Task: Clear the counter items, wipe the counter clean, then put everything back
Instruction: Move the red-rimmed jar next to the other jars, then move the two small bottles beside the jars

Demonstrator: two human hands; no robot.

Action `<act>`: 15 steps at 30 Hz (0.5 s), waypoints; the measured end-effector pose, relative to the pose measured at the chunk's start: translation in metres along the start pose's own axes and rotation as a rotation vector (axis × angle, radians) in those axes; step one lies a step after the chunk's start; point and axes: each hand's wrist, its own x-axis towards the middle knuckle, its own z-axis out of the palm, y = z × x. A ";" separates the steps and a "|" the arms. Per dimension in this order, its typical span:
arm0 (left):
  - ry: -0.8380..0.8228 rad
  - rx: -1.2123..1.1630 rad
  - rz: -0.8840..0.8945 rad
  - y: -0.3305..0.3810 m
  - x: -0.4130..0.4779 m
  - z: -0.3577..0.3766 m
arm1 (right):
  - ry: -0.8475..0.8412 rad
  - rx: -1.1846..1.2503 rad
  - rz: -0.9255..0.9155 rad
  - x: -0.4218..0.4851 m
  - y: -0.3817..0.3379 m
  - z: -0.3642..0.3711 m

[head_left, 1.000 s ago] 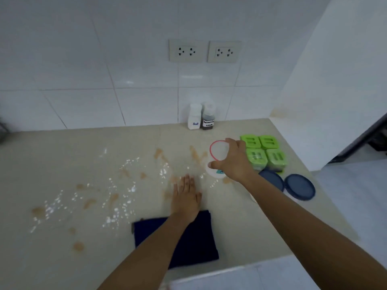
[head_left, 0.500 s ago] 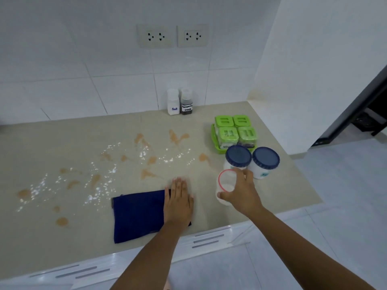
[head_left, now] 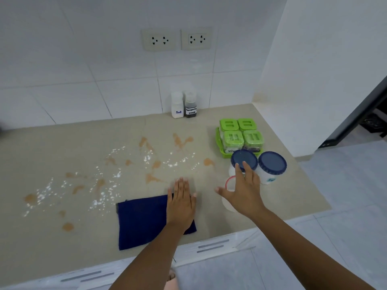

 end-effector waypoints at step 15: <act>0.061 -0.014 0.040 -0.056 0.174 -0.105 | 0.003 -0.194 -0.090 0.171 -0.110 0.000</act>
